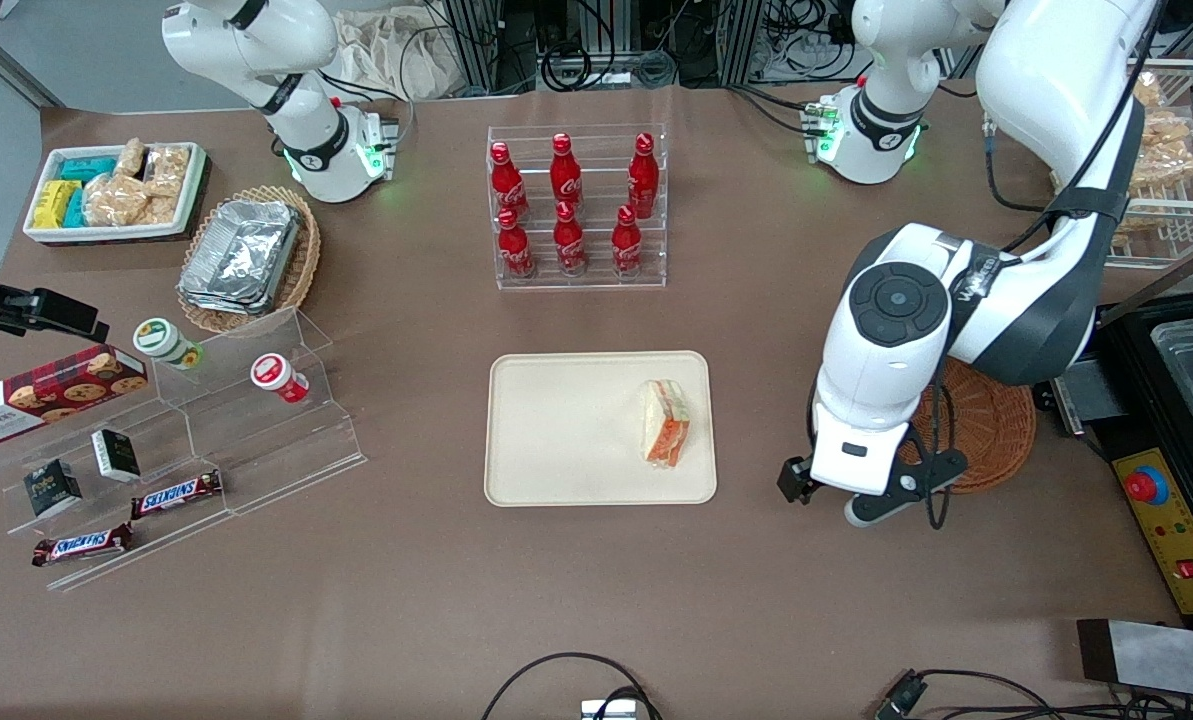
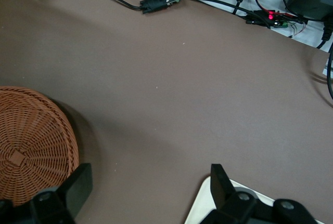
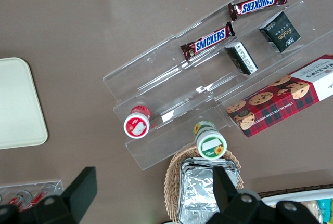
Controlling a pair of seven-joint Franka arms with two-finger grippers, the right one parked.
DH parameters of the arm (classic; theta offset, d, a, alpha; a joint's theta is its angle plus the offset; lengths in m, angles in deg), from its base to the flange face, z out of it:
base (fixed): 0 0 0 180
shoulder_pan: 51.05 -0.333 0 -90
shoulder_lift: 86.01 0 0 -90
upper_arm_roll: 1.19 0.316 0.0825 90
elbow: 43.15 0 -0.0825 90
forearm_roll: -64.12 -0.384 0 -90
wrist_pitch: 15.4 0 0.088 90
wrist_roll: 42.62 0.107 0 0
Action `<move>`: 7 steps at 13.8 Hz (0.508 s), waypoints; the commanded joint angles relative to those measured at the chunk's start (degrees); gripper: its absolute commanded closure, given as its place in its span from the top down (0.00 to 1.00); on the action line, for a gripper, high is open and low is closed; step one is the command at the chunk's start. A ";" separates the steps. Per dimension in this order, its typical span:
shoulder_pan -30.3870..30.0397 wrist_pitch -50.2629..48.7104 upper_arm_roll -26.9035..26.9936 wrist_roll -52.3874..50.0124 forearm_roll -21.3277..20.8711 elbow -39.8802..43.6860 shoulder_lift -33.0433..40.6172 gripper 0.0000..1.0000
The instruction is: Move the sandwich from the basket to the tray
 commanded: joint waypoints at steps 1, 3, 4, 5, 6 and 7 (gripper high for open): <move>-0.27 -2.61 -0.09 1.07 -0.25 -0.63 1.97 1.00; -0.10 -3.67 1.92 5.46 1.32 -1.33 3.55 1.00; 0.51 -3.33 4.89 6.70 3.85 -1.95 5.04 1.00; 0.95 -3.15 6.84 9.58 6.23 -3.26 6.79 1.00; 1.13 -3.15 9.03 13.61 8.51 -4.75 8.81 1.00; 1.57 -3.06 11.84 17.65 11.23 -6.59 10.66 1.00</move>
